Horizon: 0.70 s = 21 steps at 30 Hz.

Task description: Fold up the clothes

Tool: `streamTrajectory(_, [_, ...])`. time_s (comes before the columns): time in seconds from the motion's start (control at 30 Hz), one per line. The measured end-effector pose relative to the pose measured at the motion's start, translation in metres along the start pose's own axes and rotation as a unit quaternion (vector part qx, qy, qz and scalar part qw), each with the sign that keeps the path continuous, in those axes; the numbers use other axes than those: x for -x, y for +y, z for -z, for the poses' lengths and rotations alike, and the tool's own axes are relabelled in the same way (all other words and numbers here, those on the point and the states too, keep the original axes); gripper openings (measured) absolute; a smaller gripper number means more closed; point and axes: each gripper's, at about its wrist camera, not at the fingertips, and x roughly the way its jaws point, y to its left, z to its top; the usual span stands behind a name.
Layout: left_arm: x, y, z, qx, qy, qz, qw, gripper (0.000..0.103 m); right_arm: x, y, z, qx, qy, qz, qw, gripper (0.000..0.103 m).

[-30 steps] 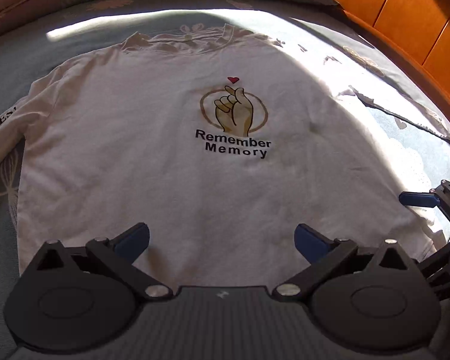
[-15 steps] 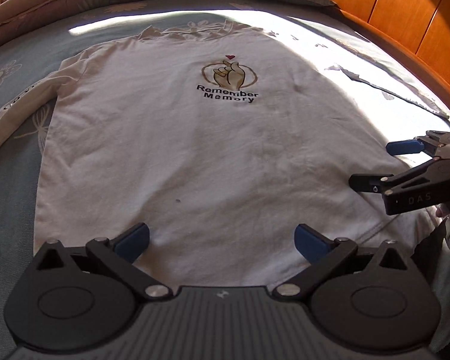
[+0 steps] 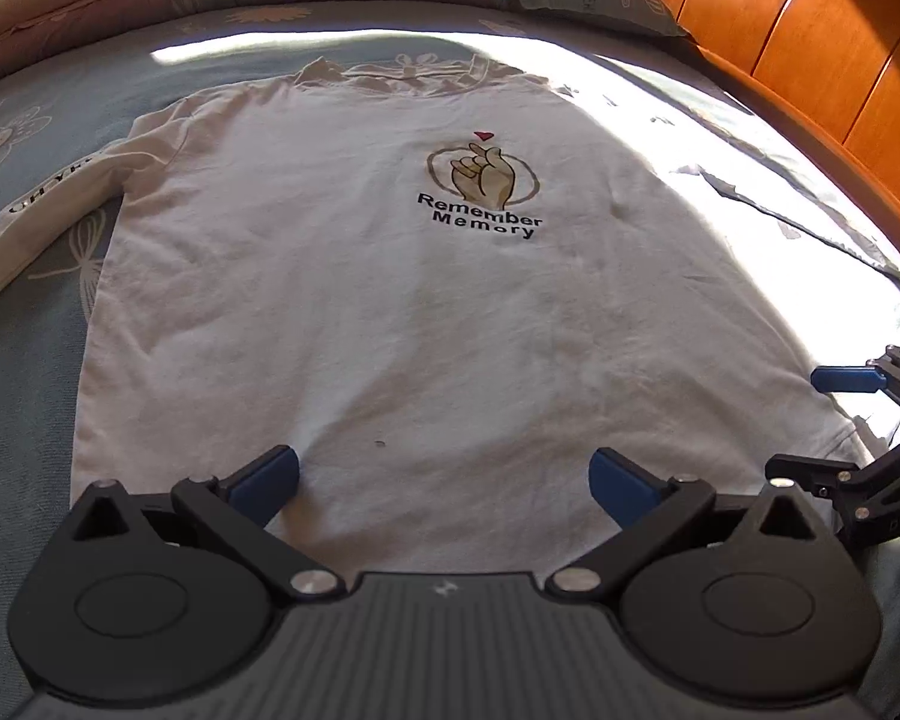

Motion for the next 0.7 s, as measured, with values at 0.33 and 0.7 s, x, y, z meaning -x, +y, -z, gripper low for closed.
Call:
streamTrajectory(0.33, [-0.008,0.024,-0.002,0.054,-0.023,0.02,0.9981,0.102,-0.003,0.0,0.001,-0.004,-0.017,0.006,1.0,0.103])
streamTrajectory(0.7, [-0.017,0.041,-0.019,0.114,-0.004,0.143,0.9832,0.102,-0.008,0.001,-0.001,-0.014,-0.03,0.016,0.999,0.103])
